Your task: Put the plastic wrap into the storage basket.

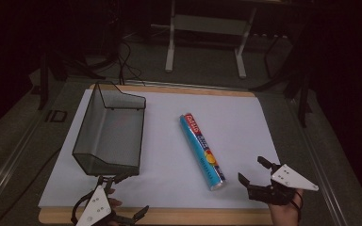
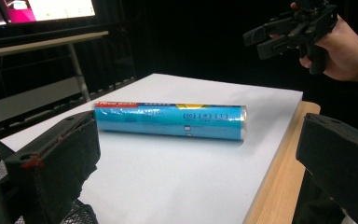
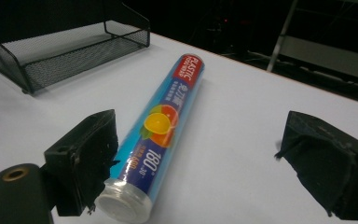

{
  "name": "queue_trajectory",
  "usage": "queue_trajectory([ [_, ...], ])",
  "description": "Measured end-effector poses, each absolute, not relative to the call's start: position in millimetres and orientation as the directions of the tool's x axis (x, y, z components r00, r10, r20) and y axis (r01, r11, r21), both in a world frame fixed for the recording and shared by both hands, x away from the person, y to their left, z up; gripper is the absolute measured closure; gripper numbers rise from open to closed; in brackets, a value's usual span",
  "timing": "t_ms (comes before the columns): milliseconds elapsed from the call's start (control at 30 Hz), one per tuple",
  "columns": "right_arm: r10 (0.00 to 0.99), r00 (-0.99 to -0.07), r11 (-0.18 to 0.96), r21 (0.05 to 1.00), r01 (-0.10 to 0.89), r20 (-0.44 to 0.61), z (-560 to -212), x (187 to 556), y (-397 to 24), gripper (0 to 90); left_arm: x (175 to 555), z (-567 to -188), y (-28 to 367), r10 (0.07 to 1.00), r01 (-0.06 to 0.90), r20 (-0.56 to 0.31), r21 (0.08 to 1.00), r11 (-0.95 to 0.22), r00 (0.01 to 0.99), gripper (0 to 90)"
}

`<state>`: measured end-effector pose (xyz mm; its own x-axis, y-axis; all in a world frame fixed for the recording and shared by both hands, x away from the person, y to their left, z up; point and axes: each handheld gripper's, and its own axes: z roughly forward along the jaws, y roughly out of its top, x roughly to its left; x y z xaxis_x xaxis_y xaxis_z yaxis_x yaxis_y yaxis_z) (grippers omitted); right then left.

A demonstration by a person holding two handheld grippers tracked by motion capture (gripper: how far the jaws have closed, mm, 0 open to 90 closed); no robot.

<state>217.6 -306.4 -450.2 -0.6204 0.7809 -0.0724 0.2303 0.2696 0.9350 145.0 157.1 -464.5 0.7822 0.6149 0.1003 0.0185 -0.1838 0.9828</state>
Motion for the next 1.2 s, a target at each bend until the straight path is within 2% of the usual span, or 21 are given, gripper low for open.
queue_trajectory([
  [400, 0.774, -0.631, 0.281, 0.922, 0.268, -0.053, -442.5, 216.0, -308.5, 11.0, 144.7, -464.2, 157.2, 0.613, 0.016, 0.099, 0.984, -0.179, 0.784, 0.4],
  [500, 0.761, -0.642, 0.322, 0.913, 0.251, -0.091, -441.3, 213.0, -301.3, 11.0, 144.7, -464.2, 157.3, 0.612, 0.017, 0.097, 0.984, -0.178, 0.785, 0.4],
  [833, 0.721, -0.685, 0.365, 0.898, 0.246, -0.106, -435.0, 207.1, -282.2, 11.0, 144.8, -464.5, 156.7, 0.611, 0.020, 0.092, 0.984, -0.175, 0.786, 0.4],
  [1200, 0.721, -0.679, 0.395, 0.887, 0.238, -0.139, -415.1, 224.7, -256.4, 10.9, 144.6, -464.7, 156.5, 0.610, 0.021, 0.090, 0.985, -0.173, 0.788, 0.4],
])
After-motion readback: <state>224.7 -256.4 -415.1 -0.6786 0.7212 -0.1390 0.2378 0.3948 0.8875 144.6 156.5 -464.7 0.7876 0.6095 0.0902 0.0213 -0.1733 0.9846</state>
